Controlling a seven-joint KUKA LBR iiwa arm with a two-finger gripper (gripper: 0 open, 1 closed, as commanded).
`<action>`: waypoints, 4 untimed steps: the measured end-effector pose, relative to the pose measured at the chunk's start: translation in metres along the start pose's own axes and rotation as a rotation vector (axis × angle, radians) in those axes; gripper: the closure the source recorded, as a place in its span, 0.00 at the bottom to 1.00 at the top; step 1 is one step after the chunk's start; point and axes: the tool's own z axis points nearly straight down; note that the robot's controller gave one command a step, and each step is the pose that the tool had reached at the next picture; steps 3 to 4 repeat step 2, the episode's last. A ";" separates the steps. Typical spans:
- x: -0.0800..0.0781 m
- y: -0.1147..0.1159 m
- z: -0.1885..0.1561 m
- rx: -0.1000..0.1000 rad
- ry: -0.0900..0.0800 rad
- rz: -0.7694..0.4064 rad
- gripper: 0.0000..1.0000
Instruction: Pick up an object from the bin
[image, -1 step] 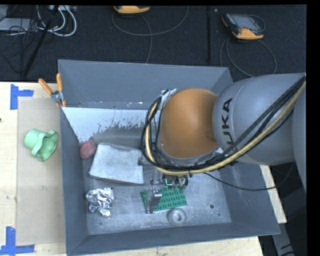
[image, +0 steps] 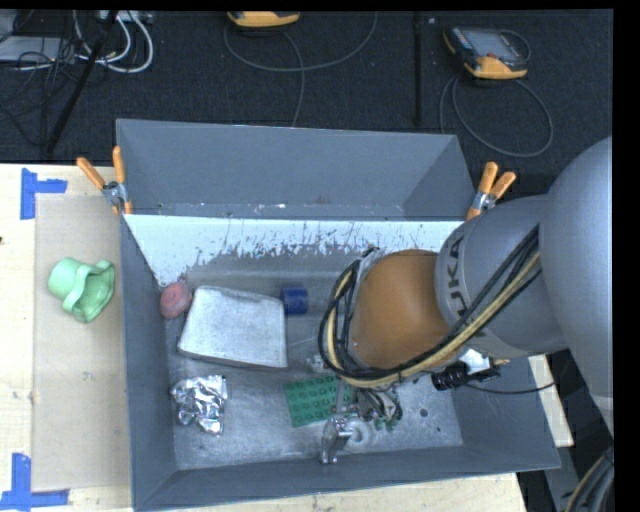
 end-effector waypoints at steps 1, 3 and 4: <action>-0.004 0.003 -0.006 -0.004 -0.015 0.000 1.00; -0.001 -0.003 -0.138 -0.004 -0.016 0.030 1.00; -0.001 -0.003 -0.138 -0.004 -0.016 0.030 1.00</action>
Offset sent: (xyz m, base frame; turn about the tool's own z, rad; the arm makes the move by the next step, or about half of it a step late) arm 0.0000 0.0000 0.0000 0.0000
